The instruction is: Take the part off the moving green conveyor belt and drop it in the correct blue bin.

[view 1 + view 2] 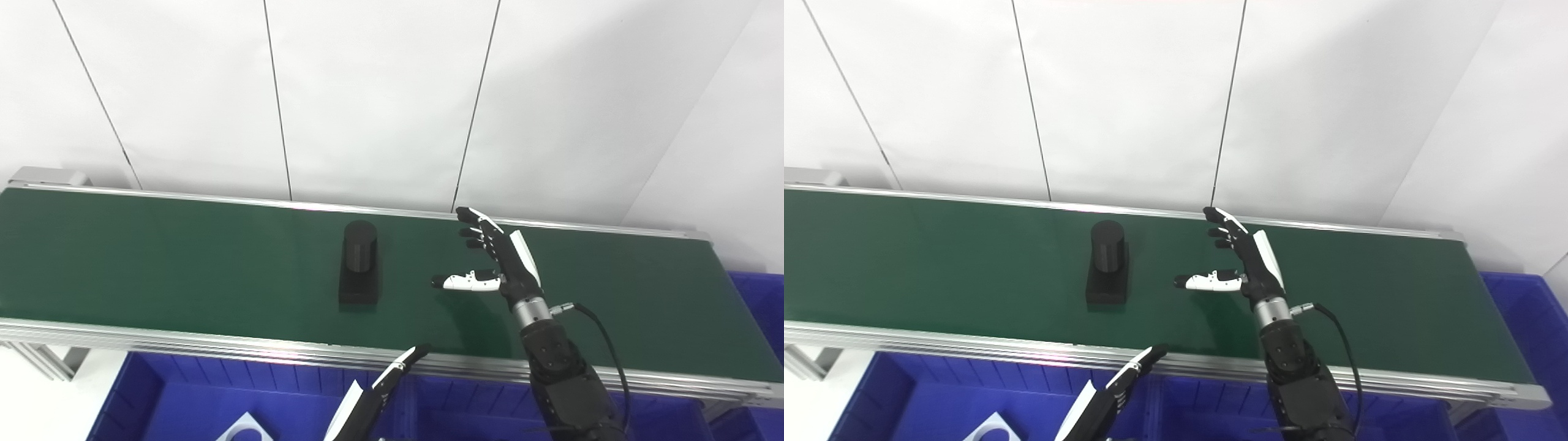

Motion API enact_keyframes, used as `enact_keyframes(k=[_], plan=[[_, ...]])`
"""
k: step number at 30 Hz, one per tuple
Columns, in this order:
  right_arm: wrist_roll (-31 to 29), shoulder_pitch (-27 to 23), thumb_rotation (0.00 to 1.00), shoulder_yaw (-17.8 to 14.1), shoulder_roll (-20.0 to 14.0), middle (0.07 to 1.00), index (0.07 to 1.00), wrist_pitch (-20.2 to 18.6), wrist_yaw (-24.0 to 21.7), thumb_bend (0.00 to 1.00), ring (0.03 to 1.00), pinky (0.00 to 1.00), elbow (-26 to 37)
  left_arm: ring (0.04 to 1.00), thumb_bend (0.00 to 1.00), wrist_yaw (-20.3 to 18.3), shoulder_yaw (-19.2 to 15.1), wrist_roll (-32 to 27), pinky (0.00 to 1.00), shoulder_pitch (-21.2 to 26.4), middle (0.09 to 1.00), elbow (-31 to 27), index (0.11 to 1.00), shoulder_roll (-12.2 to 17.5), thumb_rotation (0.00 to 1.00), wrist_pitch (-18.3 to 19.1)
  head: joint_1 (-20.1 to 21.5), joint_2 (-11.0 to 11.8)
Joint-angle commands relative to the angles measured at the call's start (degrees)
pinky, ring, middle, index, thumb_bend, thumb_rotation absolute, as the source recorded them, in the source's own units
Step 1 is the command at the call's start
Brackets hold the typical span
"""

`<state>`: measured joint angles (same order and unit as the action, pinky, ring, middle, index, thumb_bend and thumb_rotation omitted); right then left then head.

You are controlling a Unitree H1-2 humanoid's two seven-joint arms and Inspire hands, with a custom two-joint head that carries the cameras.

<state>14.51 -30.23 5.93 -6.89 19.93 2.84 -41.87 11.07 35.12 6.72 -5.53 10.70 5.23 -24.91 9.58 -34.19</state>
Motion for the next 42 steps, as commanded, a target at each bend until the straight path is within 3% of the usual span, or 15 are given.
enact_keyframes(k=[1, 13, 21, 42], plan=[[-0.06, -1.87, 0.11, -0.23, -0.31, 0.862, 0.852, 0.41, 1.21, 0.91, 0.799, 0.75, 0.89, 0.956, 1.00, 0.08, -0.13, 0.28, 0.94, 0.52, 0.939, -1.94, 0.909, -0.63, 0.86, -2.02, -0.01, 0.14], [-3.20, -1.69, 0.12, -1.07, -0.69, 0.888, 0.882, -0.02, -1.21, 0.95, 0.804, 0.68, 1.07, 0.955, 1.00, -0.38, -0.24, -0.18, 0.96, 0.61, 0.940, -1.77, 0.909, -0.71, 0.86, -2.02, -0.02, 0.19], [-2.76, -1.79, 0.12, -0.98, -1.08, 0.891, 0.876, -0.55, -0.82, 0.95, 0.833, 0.74, 0.33, 0.956, 1.00, -0.46, -0.18, -0.24, 0.96, 0.53, 0.939, -1.88, 0.908, -0.79, 0.86, -2.02, -0.28, 0.39], [0.40, -2.32, 0.17, 0.04, -1.12, 0.875, 0.839, -0.98, 0.47, 0.94, 0.815, 0.71, -0.69, 0.956, 1.00, -0.46, -0.15, -0.14, 0.95, -0.23, 0.937, -2.72, 0.905, -0.02, 0.86, -2.02, 0.24, 0.59]])
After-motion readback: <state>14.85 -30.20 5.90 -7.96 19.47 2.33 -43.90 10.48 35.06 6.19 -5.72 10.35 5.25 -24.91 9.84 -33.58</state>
